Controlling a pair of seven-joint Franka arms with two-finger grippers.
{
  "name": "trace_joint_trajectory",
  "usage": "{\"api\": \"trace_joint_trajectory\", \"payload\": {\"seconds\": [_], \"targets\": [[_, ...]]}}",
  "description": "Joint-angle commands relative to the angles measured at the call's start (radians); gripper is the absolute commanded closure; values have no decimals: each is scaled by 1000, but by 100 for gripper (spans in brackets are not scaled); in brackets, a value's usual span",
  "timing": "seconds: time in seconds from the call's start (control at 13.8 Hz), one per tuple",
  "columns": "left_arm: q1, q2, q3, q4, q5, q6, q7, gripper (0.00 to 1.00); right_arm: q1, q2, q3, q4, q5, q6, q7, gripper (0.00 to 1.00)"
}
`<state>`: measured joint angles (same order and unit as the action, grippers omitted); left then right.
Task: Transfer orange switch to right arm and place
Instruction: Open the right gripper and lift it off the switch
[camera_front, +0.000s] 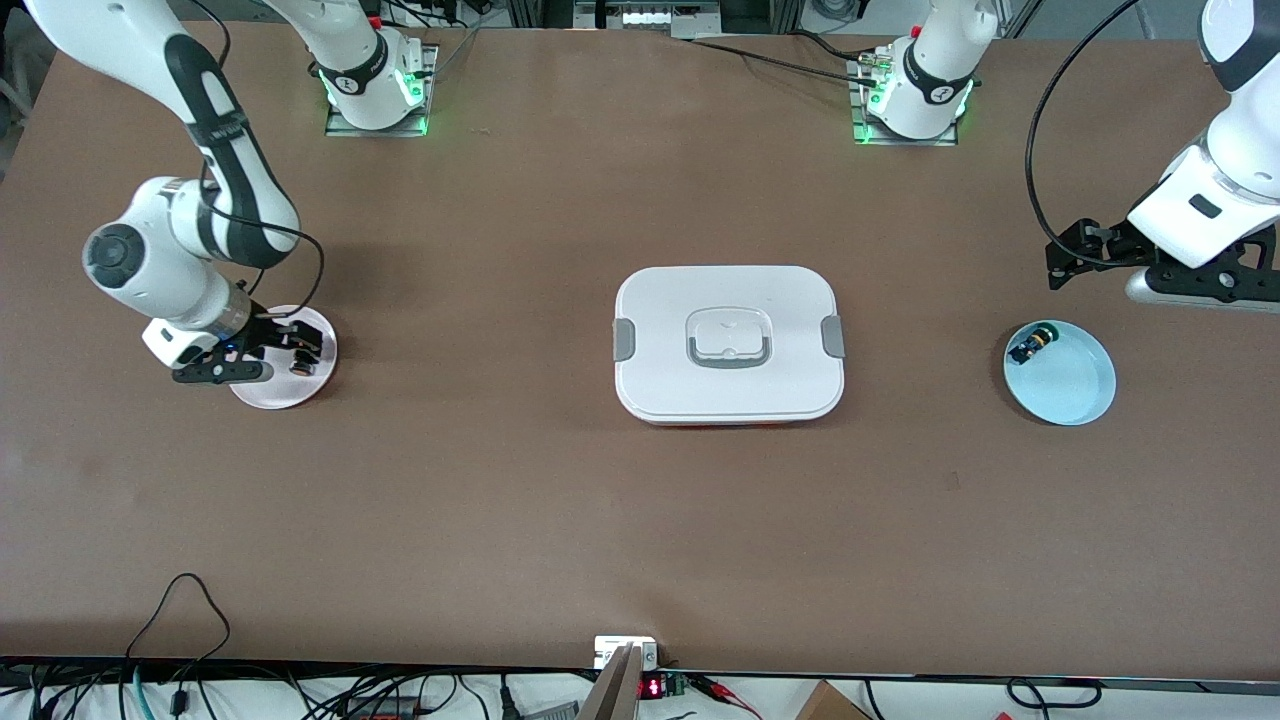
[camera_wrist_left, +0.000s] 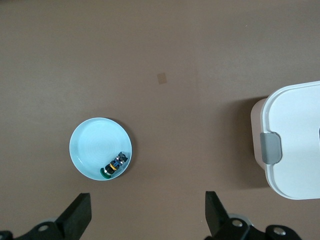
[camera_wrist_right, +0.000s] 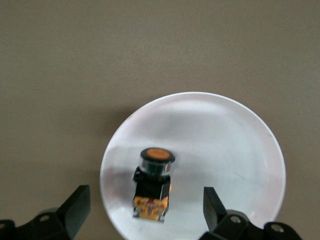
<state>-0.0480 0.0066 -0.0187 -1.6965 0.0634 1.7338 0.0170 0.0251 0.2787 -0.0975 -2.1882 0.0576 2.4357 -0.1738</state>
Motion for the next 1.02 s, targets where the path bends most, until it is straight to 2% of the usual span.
{"api": "trace_joint_trajectory", "payload": {"seconds": [0.0, 0.22, 0.36, 0.51, 0.58, 0.8, 0.94], "targets": [[8, 27, -17, 52, 4, -26, -12, 0, -7, -128, 2, 47, 31, -184, 17, 0], [8, 35, -15, 54, 4, -25, -15, 0, -1, -252, 4, 80, 22, -321, 57, 0], [10, 44, -7, 55, 4, -23, -14, 0, -1, -292, 7, 170, 22, -514, 65, 0], [16, 52, -7, 57, 4, -17, -14, 0, 9, -286, 19, 325, 1, -660, 63, 0], [16, 53, -7, 58, 4, -17, -14, 0, 13, -291, 22, 387, -40, -734, 66, 0], [22, 49, -7, 58, 4, -22, -8, 0, 25, -286, 36, 533, -62, -883, 66, 0], [23, 49, -7, 61, 4, -22, -6, 0, 22, -254, 36, 588, -61, -914, 62, 0]]}}
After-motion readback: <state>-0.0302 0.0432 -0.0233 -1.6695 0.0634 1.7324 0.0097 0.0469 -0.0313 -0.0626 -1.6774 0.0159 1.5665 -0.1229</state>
